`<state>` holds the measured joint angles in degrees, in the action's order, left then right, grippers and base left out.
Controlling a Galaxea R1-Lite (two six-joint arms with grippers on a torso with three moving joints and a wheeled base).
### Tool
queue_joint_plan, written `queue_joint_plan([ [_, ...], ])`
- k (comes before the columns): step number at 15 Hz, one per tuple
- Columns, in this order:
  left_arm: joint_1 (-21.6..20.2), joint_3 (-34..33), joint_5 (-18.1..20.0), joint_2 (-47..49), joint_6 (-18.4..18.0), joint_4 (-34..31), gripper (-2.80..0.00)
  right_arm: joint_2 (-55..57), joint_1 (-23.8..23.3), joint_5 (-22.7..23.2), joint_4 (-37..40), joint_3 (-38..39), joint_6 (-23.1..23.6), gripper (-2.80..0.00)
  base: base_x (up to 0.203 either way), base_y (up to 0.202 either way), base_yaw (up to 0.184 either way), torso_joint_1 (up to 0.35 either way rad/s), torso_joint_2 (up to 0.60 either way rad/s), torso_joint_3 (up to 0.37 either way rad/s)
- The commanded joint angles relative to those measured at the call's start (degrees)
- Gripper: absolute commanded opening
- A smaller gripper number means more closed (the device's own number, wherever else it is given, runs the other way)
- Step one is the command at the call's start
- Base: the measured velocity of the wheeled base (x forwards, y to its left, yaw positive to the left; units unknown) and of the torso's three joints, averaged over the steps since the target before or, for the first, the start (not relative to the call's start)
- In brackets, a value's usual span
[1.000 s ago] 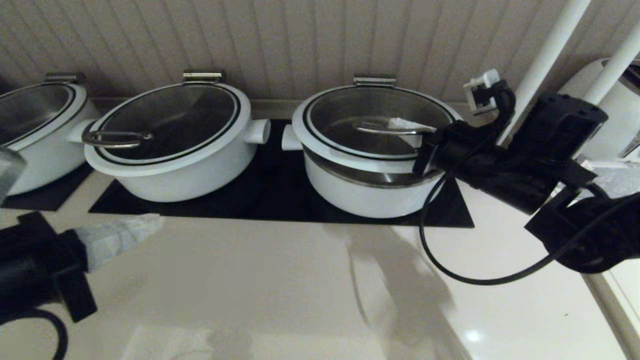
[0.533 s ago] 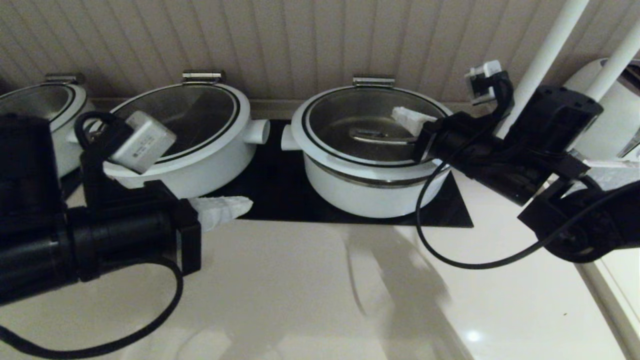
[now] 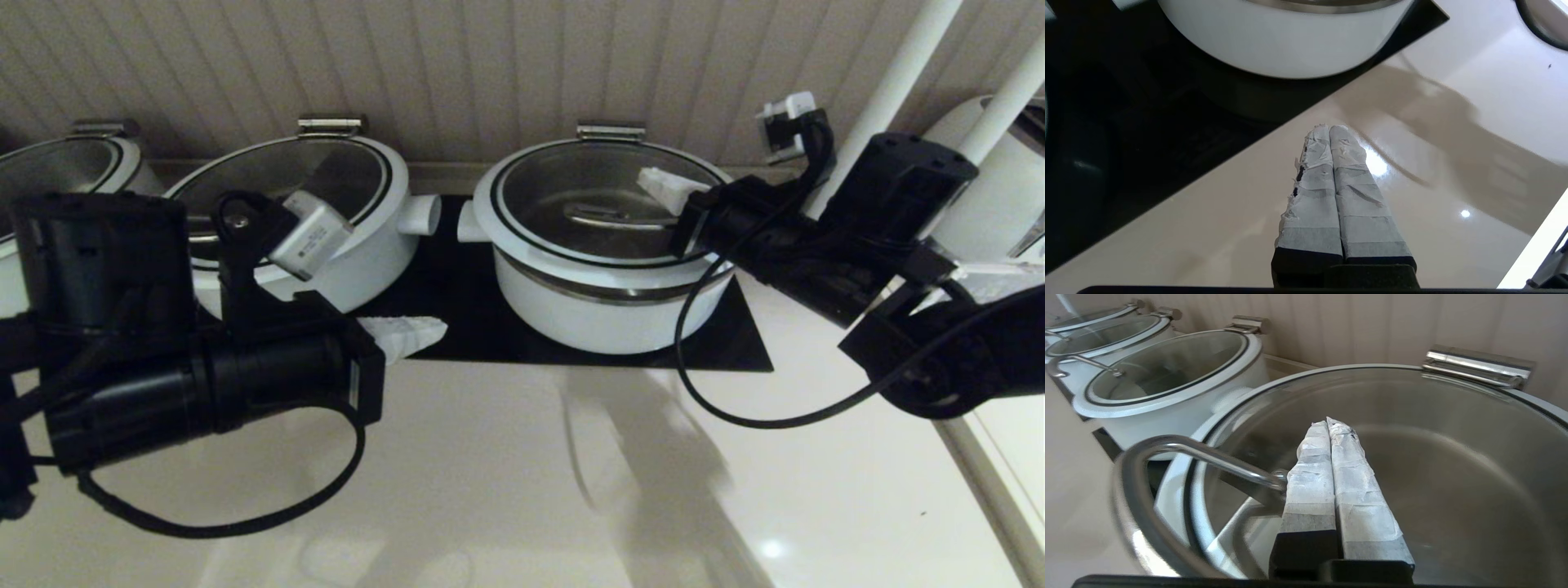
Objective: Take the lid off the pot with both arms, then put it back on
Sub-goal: Hold the pot lid with the left arm
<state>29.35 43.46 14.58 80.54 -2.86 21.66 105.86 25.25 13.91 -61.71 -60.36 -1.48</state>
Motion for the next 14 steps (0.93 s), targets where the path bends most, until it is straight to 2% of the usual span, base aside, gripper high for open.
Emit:
queue_joint_plan([
  [1, 0.0, -0.1, 0.2, 0.5, 0.1, 0.2, -2.80, 0.4, -0.6, 0.1, -0.3, -0.4, 0.0, -2.80, 0.000, 0.000, 0.000, 0.000, 0.00, 0.000],
  [4, 0.0, 0.9, 0.1, 2.5, 0.0, 0.8, -2.80, 0.4, -1.2, 0.1, -0.3, -0.5, 0.0, -2.80, 0.000, 0.000, 0.000, 0.000, 0.00, 0.000],
  [6, 0.2, 1.8, -0.1, 5.3, 0.1, 4.7, -2.80, 0.4, -1.6, 0.2, -0.3, -0.5, 0.0, -2.80, 0.000, 0.000, 0.000, 0.000, 0.00, 0.000],
  [10, 2.7, 4.9, -4.4, 11.8, 0.8, 10.7, -2.80, 0.5, -1.6, 0.2, -0.3, -0.6, 0.0, -2.80, 0.000, 0.000, 0.000, 0.000, 0.00, 0.000],
  [14, 4.5, 5.9, -5.4, 14.9, 1.3, 12.4, -2.80, 0.4, -1.6, 0.2, 2.4, -3.0, -0.1, -2.80, 0.000, 0.000, 0.000, 0.000, 0.00, 0.000],
])
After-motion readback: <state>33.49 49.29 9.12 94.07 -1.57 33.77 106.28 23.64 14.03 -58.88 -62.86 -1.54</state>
